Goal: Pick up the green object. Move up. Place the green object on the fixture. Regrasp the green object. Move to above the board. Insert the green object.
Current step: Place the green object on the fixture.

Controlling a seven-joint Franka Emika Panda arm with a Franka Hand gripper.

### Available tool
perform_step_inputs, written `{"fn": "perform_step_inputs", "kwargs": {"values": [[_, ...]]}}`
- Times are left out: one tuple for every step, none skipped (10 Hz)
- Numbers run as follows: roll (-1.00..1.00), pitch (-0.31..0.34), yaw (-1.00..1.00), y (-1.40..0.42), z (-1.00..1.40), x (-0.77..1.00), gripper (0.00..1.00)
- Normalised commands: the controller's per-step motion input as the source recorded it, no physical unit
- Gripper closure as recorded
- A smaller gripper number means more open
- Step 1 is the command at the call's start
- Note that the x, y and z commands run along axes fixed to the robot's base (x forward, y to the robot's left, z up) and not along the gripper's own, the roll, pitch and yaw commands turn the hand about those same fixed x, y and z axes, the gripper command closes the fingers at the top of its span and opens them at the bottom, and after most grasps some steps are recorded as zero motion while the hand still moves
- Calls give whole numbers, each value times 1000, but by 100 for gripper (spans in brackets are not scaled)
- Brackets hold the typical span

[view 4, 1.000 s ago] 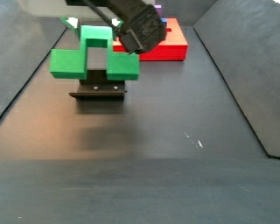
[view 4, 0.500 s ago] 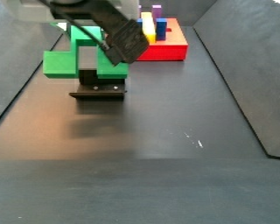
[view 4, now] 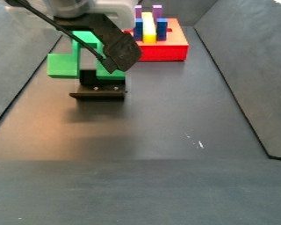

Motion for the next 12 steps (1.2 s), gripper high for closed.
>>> {"fn": "perform_step_inputs", "kwargs": {"values": [[0,-177,49,-169,-320,-71,100],[-14,-111,86,-43,-97,-126,100],[0,0,0,100,0,-57,100],[11,0,0,140,0,-60,100],[-91,0,0,163,-120,-123,100],[-140,0,0,111,-77,-151,100],[-29,31,0,0,-277,-171,100],[0,189,-23,0,-351,-220,100],[-37,131,-89,-23,-149,-17,100],[-186,154,-291,0,0,23,100],[-186,186,-366,0,0,60,100],[-126,223,-429,0,0,131,100]]}}
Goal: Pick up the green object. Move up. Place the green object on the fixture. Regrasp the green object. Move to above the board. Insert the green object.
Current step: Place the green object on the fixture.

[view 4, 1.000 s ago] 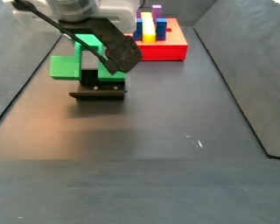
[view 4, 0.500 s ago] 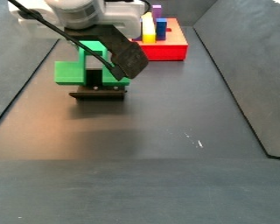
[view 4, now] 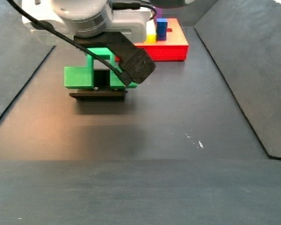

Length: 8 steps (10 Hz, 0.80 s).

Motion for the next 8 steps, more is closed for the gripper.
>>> {"fn": "perform_step_inputs", "kwargs": {"values": [[0,54,-131,0,0,0,100],[0,17,0,0,0,0,100],[0,11,0,0,-169,134,100],[-20,37,-11,11,-186,240,100],[-9,69,0,6,-129,209,100],[-23,69,-34,20,-91,183,100],[-9,123,-114,57,-57,223,100],[0,154,-134,89,-9,137,100]]}}
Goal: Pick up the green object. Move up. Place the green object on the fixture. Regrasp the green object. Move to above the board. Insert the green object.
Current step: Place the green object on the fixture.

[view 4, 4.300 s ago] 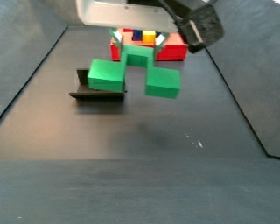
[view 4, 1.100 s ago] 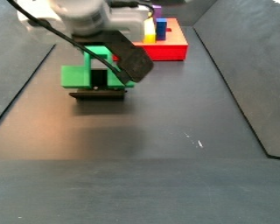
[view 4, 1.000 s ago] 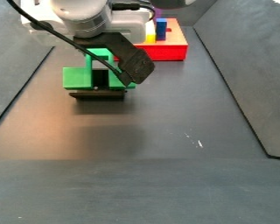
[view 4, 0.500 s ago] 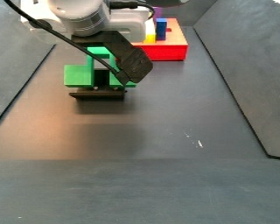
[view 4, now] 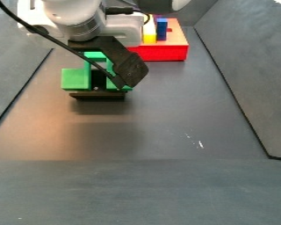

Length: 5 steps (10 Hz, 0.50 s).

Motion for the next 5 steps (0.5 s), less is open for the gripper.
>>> {"fn": "perform_step_inputs", "kwargs": {"values": [[0,186,-206,123,0,146,100],[0,111,-51,3,0,6,100],[9,0,0,0,0,0,100],[49,0,0,0,0,0,100],[0,0,0,0,0,0,0]]}}
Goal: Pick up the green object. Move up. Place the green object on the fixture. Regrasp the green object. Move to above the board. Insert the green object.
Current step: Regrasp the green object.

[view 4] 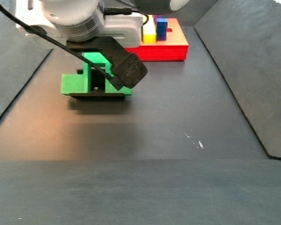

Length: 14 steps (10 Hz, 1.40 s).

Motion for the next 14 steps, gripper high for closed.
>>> {"fn": "perform_step_inputs", "kwargs": {"values": [[-363,37,-17,317,280,140,0],[-314,100,-43,291,306,140,0],[-340,166,0,329,380,154,0],[-271,180,0,257,374,160,0],[0,160,0,143,269,49,0],[280,243,0,223,283,0,0],[506,249,0,177,243,0,0],[691,237,74,120,180,0,0],[743,220,100,69,146,0,0],[823,166,129,0,97,0,0],[860,106,154,0,31,-3,0],[814,60,171,-60,0,0,0],[857,49,183,-89,0,0,0],[874,37,189,-86,0,0,0]]}}
